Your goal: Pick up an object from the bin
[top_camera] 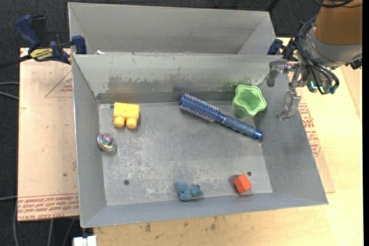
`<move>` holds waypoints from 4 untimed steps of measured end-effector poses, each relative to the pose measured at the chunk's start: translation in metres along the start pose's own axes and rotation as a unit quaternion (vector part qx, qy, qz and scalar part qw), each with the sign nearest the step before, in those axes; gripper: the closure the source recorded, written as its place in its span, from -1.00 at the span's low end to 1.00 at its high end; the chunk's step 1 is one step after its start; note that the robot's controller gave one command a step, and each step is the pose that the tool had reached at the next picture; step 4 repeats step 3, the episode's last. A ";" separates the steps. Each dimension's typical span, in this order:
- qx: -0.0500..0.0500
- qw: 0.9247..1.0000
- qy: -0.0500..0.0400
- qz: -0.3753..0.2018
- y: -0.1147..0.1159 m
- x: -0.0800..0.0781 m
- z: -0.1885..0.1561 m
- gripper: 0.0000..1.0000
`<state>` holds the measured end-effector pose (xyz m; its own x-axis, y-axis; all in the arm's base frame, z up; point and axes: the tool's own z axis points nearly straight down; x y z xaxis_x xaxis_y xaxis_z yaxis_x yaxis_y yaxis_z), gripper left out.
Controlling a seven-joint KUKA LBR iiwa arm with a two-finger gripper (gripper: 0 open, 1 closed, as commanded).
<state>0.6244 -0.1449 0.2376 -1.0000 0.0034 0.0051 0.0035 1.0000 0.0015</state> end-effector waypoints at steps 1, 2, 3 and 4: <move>0.000 1.000 0.001 0.015 0.011 -0.031 0.169 -1.00; 0.003 1.000 -0.008 0.015 0.009 -0.036 0.160 1.00; 0.003 0.968 -0.007 -0.249 0.004 -0.029 0.005 1.00; 0.003 0.968 -0.007 -0.249 0.004 -0.029 0.005 1.00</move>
Offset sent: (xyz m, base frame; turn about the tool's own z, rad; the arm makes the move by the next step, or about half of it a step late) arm 0.0312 0.0107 -0.1676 0.0301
